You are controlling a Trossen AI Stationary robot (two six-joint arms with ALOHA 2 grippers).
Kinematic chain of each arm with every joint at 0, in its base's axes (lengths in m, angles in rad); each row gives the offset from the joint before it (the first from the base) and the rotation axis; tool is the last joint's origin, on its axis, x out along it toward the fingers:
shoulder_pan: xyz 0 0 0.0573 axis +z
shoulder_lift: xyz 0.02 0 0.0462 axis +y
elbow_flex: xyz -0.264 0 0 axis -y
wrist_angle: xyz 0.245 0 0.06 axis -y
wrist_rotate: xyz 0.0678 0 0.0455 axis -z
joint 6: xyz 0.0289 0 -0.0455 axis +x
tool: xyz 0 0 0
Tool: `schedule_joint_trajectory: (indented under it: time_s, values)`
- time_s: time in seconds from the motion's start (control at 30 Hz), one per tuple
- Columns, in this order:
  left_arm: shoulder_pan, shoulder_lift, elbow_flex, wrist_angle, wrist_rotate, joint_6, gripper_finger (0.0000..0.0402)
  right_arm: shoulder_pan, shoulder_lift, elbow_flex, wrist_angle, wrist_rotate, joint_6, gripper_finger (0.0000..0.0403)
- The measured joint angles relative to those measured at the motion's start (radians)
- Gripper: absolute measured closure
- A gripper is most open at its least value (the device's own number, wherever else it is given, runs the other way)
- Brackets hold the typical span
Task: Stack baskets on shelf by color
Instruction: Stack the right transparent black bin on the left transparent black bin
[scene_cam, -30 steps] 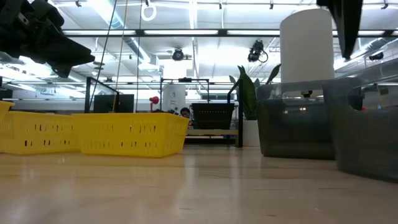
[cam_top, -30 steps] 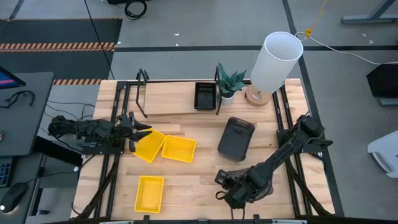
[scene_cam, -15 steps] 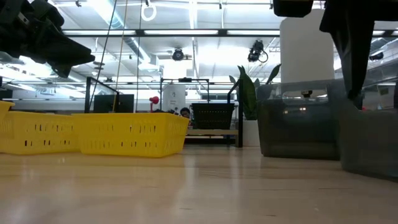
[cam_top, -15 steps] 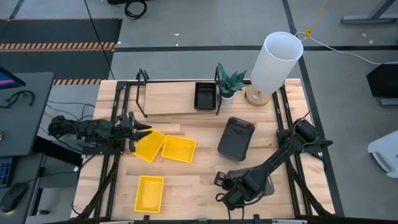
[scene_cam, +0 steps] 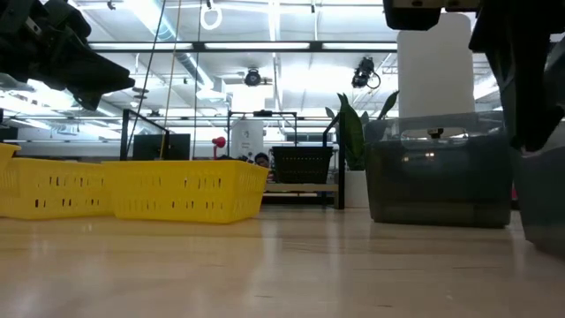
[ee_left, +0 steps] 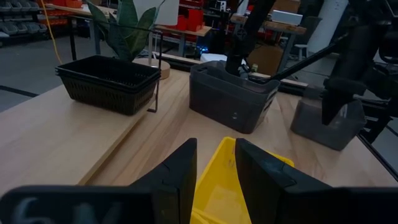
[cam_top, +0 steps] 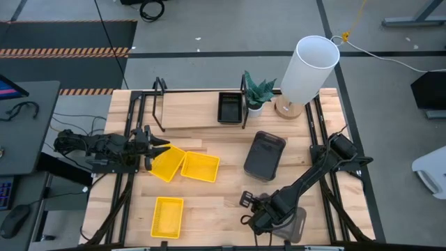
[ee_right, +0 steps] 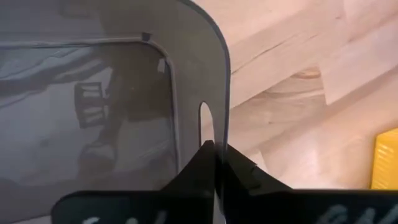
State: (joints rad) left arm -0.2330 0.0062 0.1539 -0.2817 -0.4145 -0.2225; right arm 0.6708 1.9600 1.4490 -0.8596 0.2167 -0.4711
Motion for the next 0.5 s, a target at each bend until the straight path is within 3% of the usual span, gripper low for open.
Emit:
schedule_joint_trajectory:
  time_s: [0.23,0.5]
  values:
    - [0.000,0.000,0.000,0.000,0.000,0.000,0.0285,-0.003,-0.001,0.043,-0.077,0.065,0.004,0.0396]
    - [0.000,0.000,0.000,0.000,0.000,0.000,0.0285,-0.004,-0.002,0.224,-0.277,0.202,0.073,0.0398]
